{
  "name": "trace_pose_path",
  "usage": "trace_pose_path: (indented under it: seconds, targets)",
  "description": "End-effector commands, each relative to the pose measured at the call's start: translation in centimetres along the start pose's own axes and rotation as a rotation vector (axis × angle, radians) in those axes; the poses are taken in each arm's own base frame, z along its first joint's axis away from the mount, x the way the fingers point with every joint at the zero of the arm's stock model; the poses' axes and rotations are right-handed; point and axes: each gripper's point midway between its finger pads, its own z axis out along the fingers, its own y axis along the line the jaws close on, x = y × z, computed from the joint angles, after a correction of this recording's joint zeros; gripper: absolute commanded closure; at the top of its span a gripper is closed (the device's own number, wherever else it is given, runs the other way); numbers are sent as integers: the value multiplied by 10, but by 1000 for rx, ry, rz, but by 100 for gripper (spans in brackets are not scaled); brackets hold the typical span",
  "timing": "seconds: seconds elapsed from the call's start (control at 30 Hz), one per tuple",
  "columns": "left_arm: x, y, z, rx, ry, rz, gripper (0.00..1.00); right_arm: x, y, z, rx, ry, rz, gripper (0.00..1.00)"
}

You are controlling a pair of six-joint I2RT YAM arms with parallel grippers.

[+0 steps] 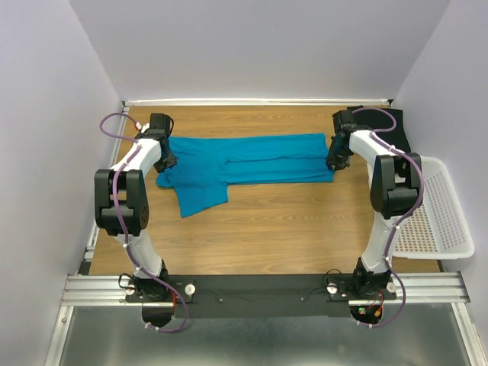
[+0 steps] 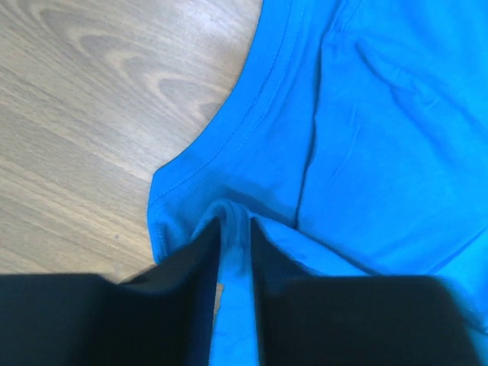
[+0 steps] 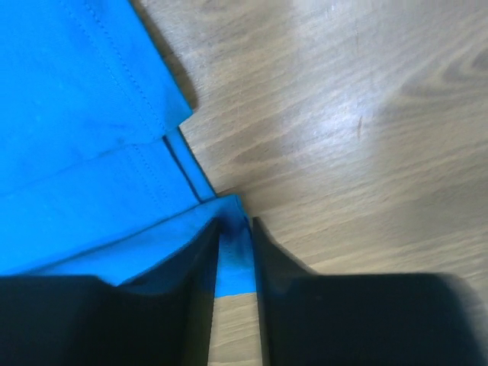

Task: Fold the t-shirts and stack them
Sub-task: Fold the tshirt

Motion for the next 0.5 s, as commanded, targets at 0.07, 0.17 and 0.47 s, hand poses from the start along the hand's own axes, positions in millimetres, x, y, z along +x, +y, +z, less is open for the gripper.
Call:
trace_pose_path:
  seconds: [0.07,0.17,0.47]
  targets:
    - [-25,-7,-19,59,-98,-47,39,-18,10,-12,-39,-59,-7,52]
    - [-31,-8,-34,91,-128,-50,18,-26,21,-30,-84,-99,-28,37]
    - [40,15,-59,110,-59,4,5,36,132,-93,-509,-120,-294,32]
